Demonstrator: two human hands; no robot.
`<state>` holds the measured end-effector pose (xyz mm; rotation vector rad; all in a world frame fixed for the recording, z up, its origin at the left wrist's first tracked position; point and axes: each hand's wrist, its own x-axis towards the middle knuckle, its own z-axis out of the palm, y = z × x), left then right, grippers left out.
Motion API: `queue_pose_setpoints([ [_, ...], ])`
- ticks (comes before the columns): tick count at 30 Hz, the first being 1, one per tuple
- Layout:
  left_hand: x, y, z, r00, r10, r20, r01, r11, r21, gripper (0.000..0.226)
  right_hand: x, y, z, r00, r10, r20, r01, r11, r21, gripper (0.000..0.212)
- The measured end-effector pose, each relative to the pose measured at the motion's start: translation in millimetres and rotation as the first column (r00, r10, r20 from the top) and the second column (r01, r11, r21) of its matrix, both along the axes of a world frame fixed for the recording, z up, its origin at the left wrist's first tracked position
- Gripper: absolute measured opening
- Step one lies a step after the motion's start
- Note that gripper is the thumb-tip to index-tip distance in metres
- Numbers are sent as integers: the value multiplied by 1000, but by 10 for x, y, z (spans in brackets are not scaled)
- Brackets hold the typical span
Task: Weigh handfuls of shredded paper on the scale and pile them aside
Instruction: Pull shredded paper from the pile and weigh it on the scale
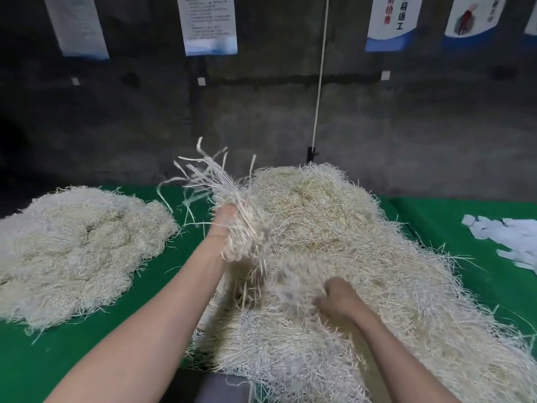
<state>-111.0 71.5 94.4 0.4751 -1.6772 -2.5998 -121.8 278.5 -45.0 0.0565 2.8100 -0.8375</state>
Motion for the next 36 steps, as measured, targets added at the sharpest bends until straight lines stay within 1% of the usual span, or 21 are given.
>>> queue_pose_setpoints([
  [2, -3, 28, -24, 1000, 19, -15, -22, 973, -229, 38, -20, -106, 451, 981, 13, -196, -33, 995, -97, 15],
  [5, 51, -71, -275, 997, 37, -66, -62, 903, -424, 40, 114, -317, 1006, 797, 0, -604, -211, 937, -278, 60],
  [6, 69, -96, -310, 992, 55, -113, -104, 868, -486, 34, 192, -405, 1116, 759, 30, -651, -329, 880, -342, 69],
  [8, 107, -151, -354, 978, 87, -188, -179, 814, -552, 12, 355, -626, 1239, 788, 147, -598, -501, 717, -485, 80],
  [9, 151, -193, -384, 963, 64, -262, -225, 724, -652, 12, 407, -729, 1253, 816, 189, -547, -520, 652, -551, 83],
  [10, 211, -239, -420, 937, 3, -348, -295, 540, -788, 16, 446, -833, 1261, 843, 196, -500, -508, 594, -624, 82],
  [11, 287, -291, -455, 905, -77, -418, -376, 312, -872, 15, 469, -935, 1272, 876, 175, -450, -470, 522, -712, 79],
  [12, 336, -342, -481, 866, -168, -471, -464, 81, -882, 17, 490, -1037, 1287, 905, 158, -394, -422, 446, -789, 77],
  [13, 372, -389, -500, 830, -240, -504, -536, -90, -840, 20, 506, -1148, 1295, 924, 156, -349, -382, 407, -829, 77],
  [14, 431, -451, -510, 814, -288, -505, -562, -173, -809, 20, 542, -1284, 1276, 932, 172, -319, -362, 417, -833, 78],
  [15, 466, -470, -501, 803, -310, -509, -576, -188, -796, 17, 574, -1391, 1233, 933, 197, -300, -358, 451, -818, 80],
  [17, 569, -544, -489, 779, -288, -558, -600, -81, -796, 19, 660, -1590, 1109, 942, 250, -225, -324, 493, -807, 79],
  [19, 684, -682, -540, 793, -243, -558, -561, 64, -825, 33, 748, -1744, 942, 952, 288, -99, -227, 452, -862, 78],
  [22, 853, -995, -634, 880, -367, -301, -244, 193, -950, 37, 856, -1880, 744, 961, 263, 86, -26, 397, -917, 88],
  [24, 979, -1296, -572, 860, -502, -97, 71, 306, -949, 48, 895, -1959, 644, 967, 211, 144, 35, 448, -894, 98],
  [26, 1071, -1598, -454, 841, -539, -54, 228, 442, -868, 48, 872, -2018, 595, 985, 143, 101, 14, 510, -860, 70],
  [27, 1094, -1720, -423, 859, -496, -128, 184, 532, -827, 34, 866, -2042, 615, 992, 111, 61, -8, 540, -842, 57],
  [29, 1108, -1864, -443, 915, -230, -331, -44, 760, -648, 3, 860, -2107, 700, 999, 50, -8, -35, 565, -824, 58],
  [31, 1091, -1901, -558, 924, 85, -373, -232, 899, -370, 12, 852, -2204, 752, 999, -2, -51, -40, 585, -810, 70],
  [33, 1113, -1863, -709, 937, 220, -271, -279, 938, -205, 10, 878, -2330, 742, 996, 11, -87, -75, 621, -780, 78],
  [36, 1101, -1818, -930, 952, 291, -95, -294, 955, -24, 8, 971, -2433, 649, 994, -2, -107, -79, 665, -743, 76],
])
